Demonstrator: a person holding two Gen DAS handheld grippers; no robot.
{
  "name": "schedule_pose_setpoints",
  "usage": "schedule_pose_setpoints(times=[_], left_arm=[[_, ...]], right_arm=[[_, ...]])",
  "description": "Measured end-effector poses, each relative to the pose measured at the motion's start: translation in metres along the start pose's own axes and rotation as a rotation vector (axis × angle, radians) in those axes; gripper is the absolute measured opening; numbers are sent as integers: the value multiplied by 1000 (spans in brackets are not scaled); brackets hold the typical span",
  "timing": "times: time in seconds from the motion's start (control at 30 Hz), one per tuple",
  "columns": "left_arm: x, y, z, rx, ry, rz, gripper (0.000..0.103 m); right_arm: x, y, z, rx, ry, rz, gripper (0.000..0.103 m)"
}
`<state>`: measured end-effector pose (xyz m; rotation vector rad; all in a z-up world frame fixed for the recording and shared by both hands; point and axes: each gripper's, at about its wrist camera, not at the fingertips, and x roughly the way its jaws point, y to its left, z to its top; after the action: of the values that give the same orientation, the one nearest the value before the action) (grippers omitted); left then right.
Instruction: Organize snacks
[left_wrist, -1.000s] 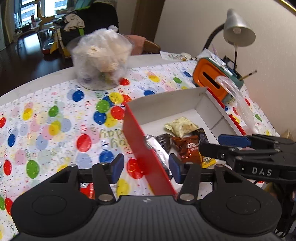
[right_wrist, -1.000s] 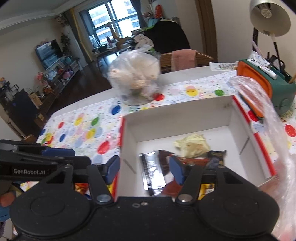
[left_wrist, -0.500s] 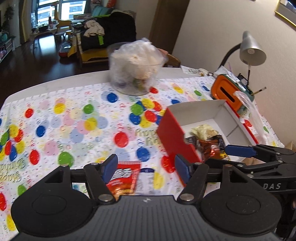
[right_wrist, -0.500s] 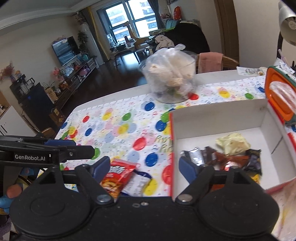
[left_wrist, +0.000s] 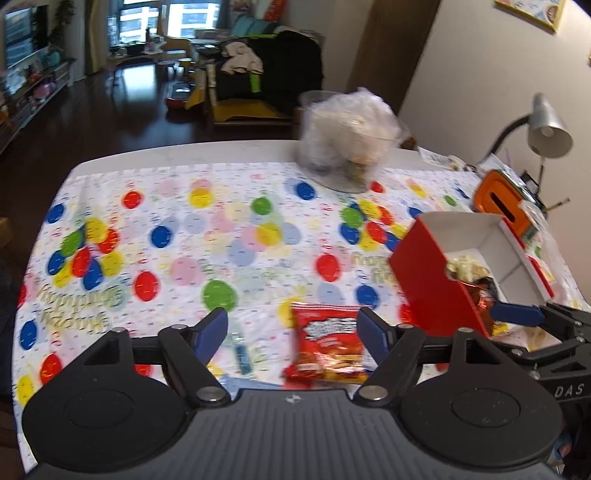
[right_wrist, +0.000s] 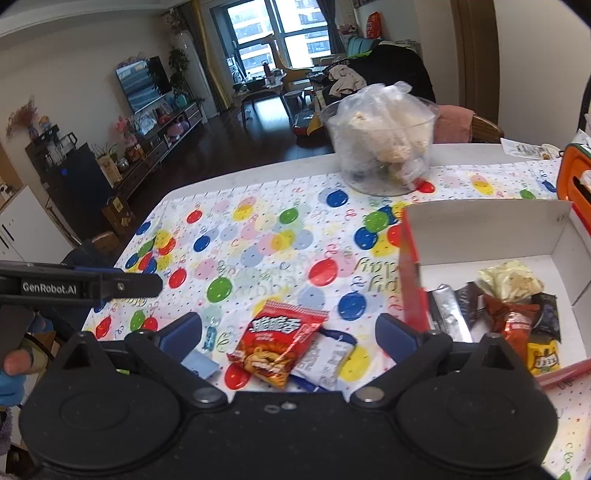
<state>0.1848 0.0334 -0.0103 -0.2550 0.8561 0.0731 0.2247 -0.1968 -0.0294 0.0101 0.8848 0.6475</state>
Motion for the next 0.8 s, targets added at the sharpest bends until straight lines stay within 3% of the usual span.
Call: schedule_pose_setpoints(times=[0.33,0.8], left_arm=[[1,48,-23,-32,17,33,81],[27,59,-66,14,81,27,81]], right_arm=[[39,25,-5,17,71,-46,102],[110,46,-14,-18,199,-196,101]])
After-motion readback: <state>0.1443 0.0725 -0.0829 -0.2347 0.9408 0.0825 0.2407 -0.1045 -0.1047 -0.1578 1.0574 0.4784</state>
